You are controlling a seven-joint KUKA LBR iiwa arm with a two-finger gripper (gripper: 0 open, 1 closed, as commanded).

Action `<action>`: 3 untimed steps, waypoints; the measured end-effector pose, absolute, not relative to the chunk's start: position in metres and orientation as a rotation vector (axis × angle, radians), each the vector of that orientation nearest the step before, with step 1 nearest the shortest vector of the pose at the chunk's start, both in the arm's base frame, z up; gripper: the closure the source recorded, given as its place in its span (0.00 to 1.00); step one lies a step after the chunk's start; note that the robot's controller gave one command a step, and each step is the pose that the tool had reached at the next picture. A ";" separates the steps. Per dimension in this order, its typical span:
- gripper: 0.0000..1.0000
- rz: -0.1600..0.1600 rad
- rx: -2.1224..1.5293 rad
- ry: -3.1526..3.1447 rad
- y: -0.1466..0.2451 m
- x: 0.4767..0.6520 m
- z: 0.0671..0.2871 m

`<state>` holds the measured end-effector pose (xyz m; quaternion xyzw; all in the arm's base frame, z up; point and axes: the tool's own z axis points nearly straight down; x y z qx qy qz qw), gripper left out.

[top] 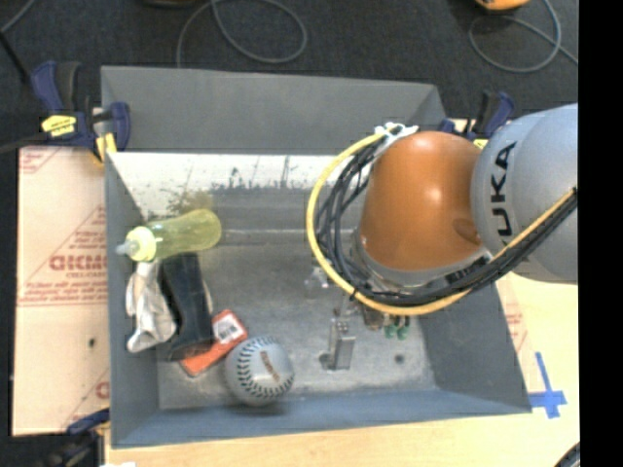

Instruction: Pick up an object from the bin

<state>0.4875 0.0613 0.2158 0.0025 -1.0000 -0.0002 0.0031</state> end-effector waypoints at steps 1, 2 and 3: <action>0.00 -0.002 0.005 -3.144 0.061 0.489 0.220; 0.00 0.001 0.057 -3.143 0.103 0.491 0.199; 0.00 -0.004 0.345 -3.127 0.128 0.479 0.159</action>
Offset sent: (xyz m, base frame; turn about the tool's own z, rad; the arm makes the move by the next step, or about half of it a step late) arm 0.0021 0.0963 -0.0438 -0.0827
